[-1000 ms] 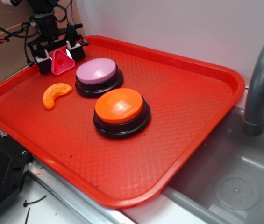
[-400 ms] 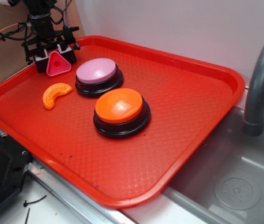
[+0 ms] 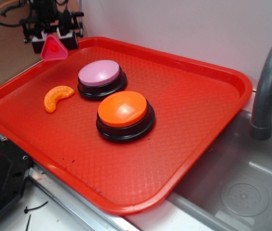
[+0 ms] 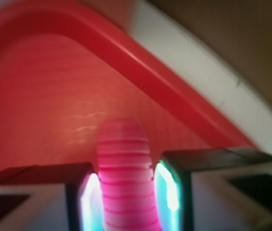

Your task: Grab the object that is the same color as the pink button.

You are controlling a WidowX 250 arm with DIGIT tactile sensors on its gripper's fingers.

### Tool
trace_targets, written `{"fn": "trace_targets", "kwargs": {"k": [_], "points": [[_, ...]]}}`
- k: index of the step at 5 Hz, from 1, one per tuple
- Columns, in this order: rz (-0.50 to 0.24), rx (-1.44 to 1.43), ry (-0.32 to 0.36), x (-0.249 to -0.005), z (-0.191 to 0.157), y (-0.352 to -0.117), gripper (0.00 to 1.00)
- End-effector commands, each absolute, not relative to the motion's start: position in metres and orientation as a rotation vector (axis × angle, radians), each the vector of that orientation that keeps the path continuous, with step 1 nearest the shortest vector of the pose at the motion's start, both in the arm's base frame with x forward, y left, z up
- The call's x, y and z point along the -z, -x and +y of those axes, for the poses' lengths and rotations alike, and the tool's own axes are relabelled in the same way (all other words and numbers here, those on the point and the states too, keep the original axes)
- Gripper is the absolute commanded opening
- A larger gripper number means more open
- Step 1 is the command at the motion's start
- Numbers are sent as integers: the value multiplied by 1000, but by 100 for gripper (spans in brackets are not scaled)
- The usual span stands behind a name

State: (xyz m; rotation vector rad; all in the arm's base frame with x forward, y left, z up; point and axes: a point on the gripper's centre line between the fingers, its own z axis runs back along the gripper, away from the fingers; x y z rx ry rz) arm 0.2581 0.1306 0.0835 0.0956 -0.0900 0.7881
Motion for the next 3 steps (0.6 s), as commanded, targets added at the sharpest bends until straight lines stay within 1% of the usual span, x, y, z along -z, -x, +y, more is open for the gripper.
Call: {"fn": "trace_targets", "kwargs": {"k": [1,2,3], "points": [[-64,-294,19,-161,67,-237,0],[-74,-95,77,-184,24,-211,0],[-84,-15,109,-191,2,-183,0]]}}
